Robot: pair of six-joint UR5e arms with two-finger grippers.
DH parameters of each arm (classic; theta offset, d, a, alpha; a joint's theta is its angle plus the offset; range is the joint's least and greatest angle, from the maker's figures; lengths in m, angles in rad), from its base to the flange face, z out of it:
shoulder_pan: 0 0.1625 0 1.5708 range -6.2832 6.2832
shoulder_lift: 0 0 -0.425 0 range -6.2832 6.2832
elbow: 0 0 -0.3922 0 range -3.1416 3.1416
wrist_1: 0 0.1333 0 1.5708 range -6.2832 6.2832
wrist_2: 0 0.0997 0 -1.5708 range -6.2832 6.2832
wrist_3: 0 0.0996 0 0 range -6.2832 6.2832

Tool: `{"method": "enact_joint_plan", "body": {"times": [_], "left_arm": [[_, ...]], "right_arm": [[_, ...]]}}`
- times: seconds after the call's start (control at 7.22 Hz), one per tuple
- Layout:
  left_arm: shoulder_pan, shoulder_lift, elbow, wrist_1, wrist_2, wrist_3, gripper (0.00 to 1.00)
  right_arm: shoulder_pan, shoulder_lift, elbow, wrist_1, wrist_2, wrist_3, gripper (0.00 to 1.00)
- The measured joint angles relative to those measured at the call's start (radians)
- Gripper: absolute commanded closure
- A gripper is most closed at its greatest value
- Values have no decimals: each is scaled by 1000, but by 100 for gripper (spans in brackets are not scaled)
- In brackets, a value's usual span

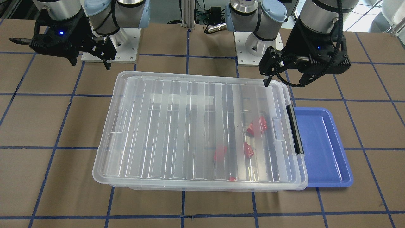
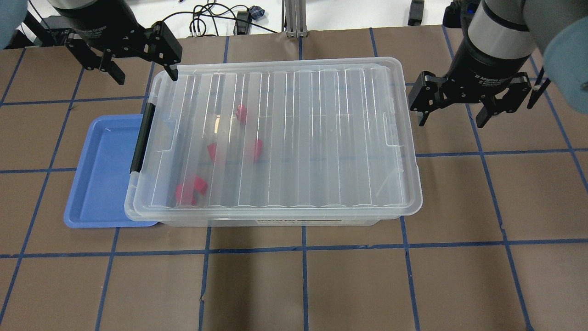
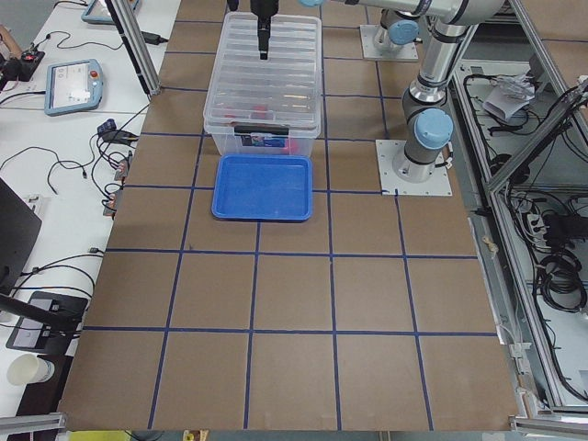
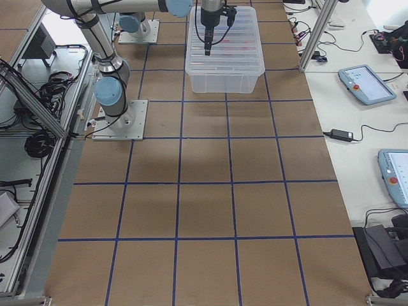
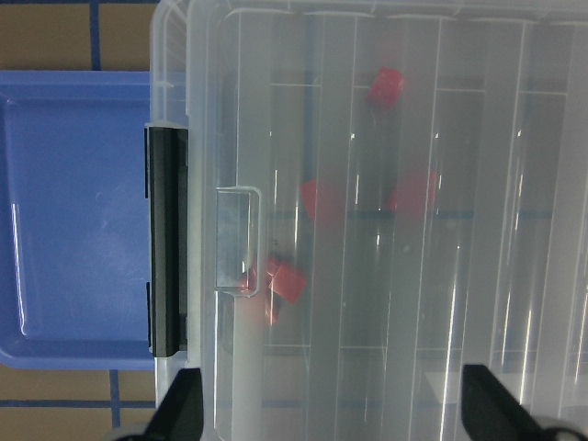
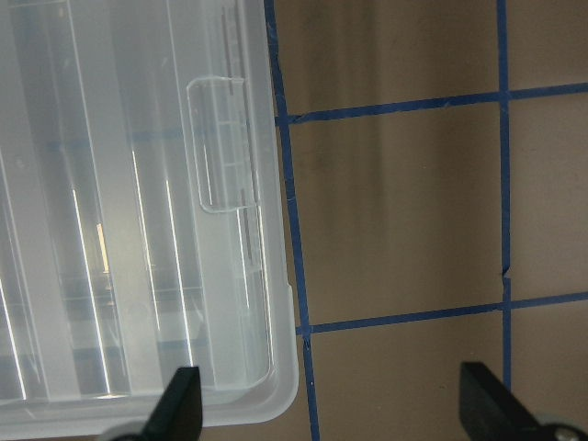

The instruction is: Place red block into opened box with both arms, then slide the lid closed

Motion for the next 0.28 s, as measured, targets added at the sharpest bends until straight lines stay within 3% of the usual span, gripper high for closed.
{"method": "enact_joint_plan", "body": {"times": [0.28], "left_arm": [[-1, -7, 5, 0, 1, -2, 0]], "right_arm": [[-1, 0, 0, 3, -1, 1, 0]]}}
